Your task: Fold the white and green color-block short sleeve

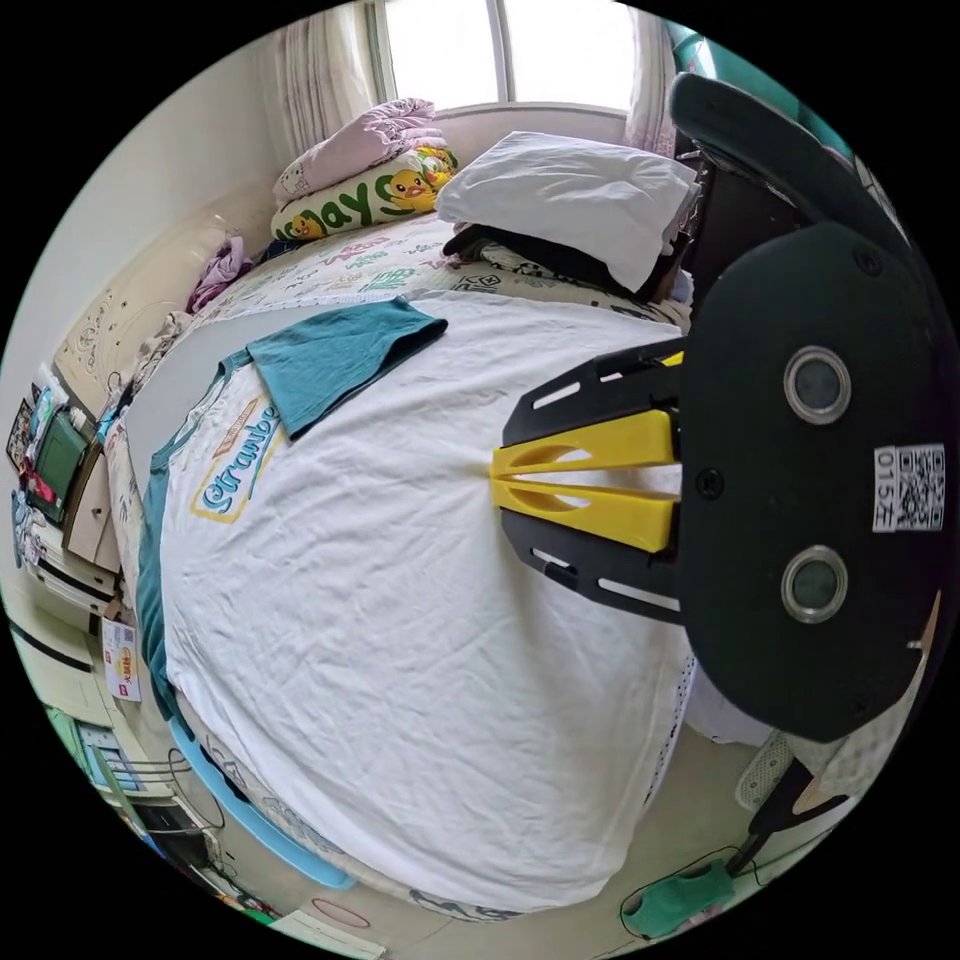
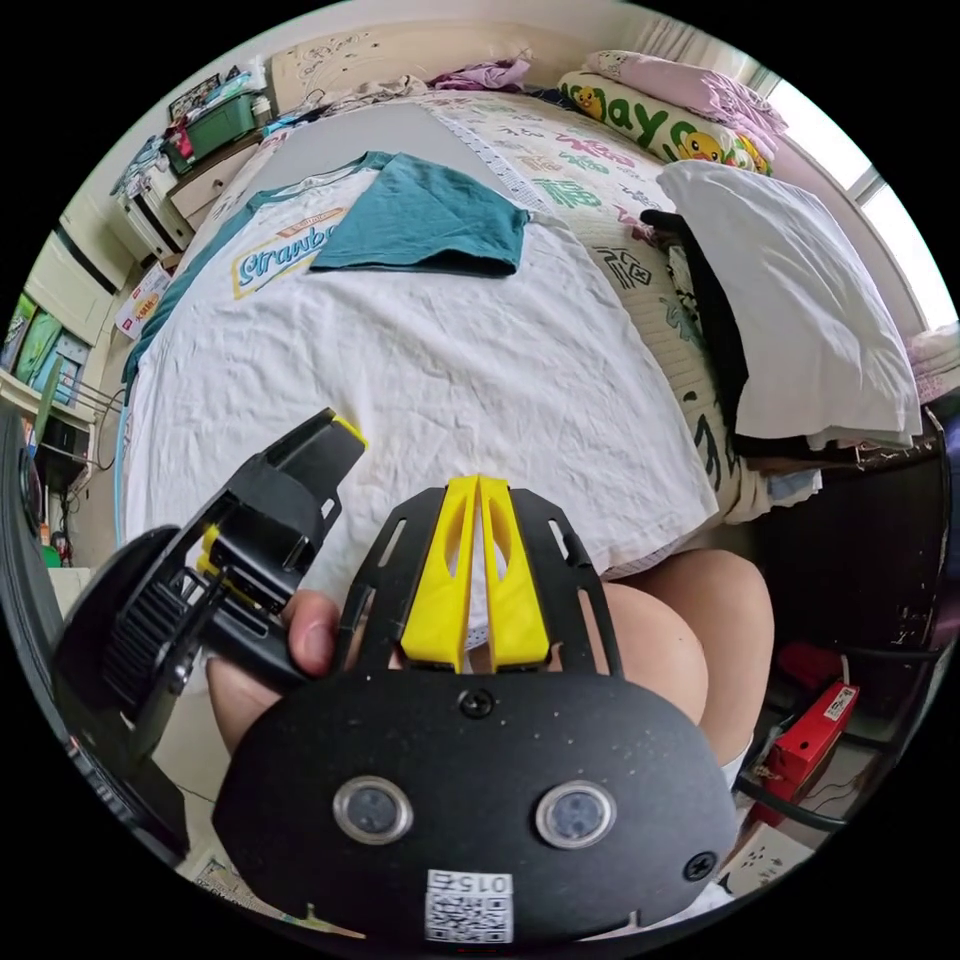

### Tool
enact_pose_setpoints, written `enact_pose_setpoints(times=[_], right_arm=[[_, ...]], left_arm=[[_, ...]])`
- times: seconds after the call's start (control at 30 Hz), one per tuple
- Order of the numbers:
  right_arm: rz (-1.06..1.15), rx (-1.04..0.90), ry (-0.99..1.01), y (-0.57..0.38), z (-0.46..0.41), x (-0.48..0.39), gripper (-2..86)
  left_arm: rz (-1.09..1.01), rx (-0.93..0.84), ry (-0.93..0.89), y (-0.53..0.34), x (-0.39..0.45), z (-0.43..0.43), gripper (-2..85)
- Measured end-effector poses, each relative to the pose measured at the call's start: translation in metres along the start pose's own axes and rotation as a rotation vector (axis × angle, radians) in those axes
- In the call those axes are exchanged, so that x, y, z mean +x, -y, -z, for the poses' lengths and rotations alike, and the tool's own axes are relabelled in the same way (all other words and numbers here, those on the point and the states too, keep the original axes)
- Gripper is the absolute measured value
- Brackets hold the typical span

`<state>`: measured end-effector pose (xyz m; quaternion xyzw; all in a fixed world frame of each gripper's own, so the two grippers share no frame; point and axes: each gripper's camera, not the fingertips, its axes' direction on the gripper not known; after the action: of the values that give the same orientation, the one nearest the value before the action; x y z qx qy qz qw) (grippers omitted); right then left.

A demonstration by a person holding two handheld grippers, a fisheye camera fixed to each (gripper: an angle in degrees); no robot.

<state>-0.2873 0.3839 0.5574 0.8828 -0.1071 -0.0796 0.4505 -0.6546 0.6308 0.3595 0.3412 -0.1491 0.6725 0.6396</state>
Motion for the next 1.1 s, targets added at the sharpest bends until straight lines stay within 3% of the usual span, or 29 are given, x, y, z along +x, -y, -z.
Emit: enact_pose_setpoints(times=[1.1], right_arm=[[0.092, 0.0, -0.063, -0.051, -0.045, -0.005, -0.3]], left_arm=[[0.058, -0.003, -0.111, 0.004, -0.059, -0.01, -0.8]])
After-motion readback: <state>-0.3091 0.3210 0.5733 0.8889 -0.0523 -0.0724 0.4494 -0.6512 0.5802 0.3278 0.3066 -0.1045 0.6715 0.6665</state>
